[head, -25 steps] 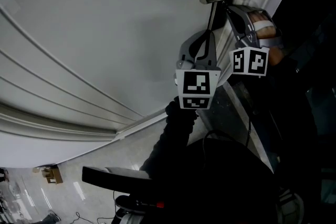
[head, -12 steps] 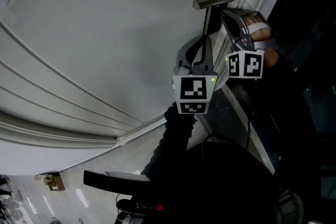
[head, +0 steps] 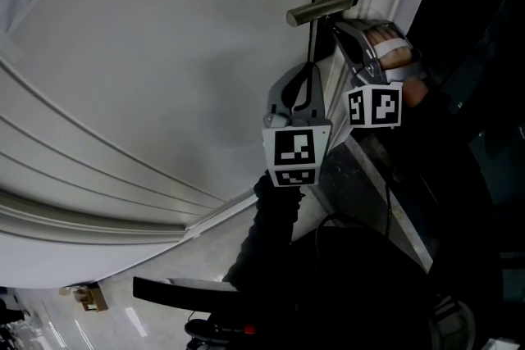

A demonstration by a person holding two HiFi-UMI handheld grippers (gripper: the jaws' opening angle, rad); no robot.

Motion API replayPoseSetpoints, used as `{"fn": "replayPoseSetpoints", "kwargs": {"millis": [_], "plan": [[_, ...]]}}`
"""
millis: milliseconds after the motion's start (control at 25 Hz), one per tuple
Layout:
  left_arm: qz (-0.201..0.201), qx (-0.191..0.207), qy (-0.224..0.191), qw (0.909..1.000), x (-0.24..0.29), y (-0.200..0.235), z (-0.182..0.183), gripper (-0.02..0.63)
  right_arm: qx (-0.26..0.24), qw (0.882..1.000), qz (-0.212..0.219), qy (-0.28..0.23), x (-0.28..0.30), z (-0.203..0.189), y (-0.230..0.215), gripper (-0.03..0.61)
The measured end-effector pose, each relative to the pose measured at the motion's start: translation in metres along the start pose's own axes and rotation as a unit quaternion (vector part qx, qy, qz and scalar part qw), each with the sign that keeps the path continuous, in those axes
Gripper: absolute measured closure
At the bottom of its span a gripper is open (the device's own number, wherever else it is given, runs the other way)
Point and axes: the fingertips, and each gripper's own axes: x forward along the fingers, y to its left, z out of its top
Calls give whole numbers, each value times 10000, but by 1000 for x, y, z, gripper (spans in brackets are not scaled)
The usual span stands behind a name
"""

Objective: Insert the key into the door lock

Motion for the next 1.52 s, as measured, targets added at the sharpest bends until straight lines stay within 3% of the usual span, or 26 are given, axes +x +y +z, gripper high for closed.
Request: {"fn": "replayPoseSetpoints", "kwargs": {"millis": [1520], "plan": [[-6,121,43,9999,2,-1,2,613,27,10000,26,0,1,1,-1,566]]}}
